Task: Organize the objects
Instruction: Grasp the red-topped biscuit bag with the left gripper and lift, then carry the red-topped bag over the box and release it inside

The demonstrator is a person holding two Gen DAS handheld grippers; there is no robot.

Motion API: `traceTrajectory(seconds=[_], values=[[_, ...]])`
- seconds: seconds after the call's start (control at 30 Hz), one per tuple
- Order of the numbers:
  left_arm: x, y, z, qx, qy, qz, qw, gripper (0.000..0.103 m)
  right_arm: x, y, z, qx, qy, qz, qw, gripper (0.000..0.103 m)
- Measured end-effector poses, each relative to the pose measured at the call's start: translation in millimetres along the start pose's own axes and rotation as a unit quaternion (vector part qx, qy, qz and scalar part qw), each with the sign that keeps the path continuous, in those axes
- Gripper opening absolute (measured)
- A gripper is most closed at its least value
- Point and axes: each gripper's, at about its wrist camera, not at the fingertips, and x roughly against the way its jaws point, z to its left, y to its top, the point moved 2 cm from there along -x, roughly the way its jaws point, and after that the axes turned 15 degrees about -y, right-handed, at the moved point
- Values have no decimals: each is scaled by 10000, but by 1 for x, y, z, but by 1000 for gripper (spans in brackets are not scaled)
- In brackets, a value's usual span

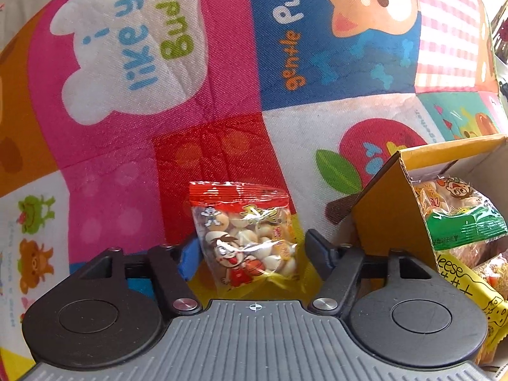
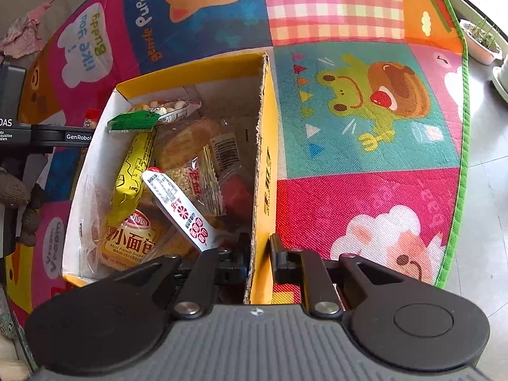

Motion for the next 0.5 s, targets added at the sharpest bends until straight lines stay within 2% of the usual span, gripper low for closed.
traceTrajectory(seconds=[0.07, 0.23, 0.37, 0.5], values=[[4, 0, 4, 94, -56, 27, 9999, 61, -1, 1, 2, 59, -6, -14, 10000, 14], [17, -13, 11, 314, -176, 337, 9988, 60, -1, 1, 9, 215, -26, -20, 9998, 14], [46, -50, 12, 682, -389, 829, 9935, 58, -2, 2, 9, 214, -3, 53, 9998, 14], [101, -98, -5, 1122, -555, 1286, 9838, 57, -3, 4, 5, 84, 94, 285, 9995, 14]])
